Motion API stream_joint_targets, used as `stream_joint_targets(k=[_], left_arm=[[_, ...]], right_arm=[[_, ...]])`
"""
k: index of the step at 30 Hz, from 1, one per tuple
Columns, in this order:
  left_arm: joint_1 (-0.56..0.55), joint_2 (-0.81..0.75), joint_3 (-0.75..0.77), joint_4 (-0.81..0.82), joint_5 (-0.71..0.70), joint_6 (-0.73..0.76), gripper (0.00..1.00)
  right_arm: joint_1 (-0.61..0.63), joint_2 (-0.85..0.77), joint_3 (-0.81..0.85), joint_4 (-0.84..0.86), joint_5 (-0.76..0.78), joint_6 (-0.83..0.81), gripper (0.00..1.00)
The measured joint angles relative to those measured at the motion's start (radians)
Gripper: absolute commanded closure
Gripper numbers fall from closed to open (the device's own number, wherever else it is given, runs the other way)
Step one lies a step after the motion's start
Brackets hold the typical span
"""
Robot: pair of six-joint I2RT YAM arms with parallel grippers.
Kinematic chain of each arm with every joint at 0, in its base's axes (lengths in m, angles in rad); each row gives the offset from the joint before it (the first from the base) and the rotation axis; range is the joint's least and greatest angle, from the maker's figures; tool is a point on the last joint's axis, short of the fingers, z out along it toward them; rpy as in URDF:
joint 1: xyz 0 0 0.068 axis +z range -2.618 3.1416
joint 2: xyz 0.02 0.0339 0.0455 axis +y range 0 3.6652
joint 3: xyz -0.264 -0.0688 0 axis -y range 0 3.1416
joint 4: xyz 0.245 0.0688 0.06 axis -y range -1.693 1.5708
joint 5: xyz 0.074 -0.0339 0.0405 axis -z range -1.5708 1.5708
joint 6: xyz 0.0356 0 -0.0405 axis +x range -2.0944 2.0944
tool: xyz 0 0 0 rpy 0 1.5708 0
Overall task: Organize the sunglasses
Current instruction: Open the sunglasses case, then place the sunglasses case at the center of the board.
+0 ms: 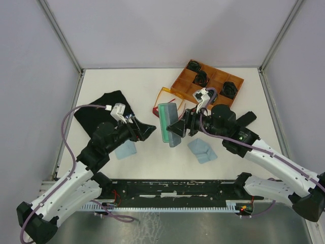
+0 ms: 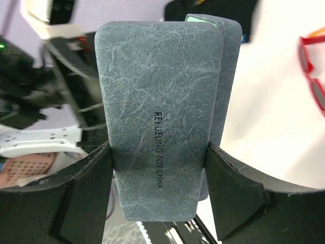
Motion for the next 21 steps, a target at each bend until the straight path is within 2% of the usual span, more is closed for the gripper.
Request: stream_joint_targets(k=[5,10,16,21], left_arm=[[0.002,-0.031,0.063,-0.063,0.004,0.031,0.12],[0.002,-0.060,0.121,-0.146,-0.009,0.081,0.12],[0.002,-0.103,0.179,-0.299,-0.078,0.153,0.12],[0.002,-0.139,0.191,-0.389,-0.120,0.193,0.12]], right_arm=[[-0.002,0.016,0.046,-0.181,0.090,-0.086,1.00],[-0.003,0.102,0.119,-0.338,0.103,-0.165,0.97],[-0.026,0.275,0.155,-0.431,-0.037,-0.244,0.91],[-0.053,0.407,0.155,-0.423,-0.169,-0.261,0.79]])
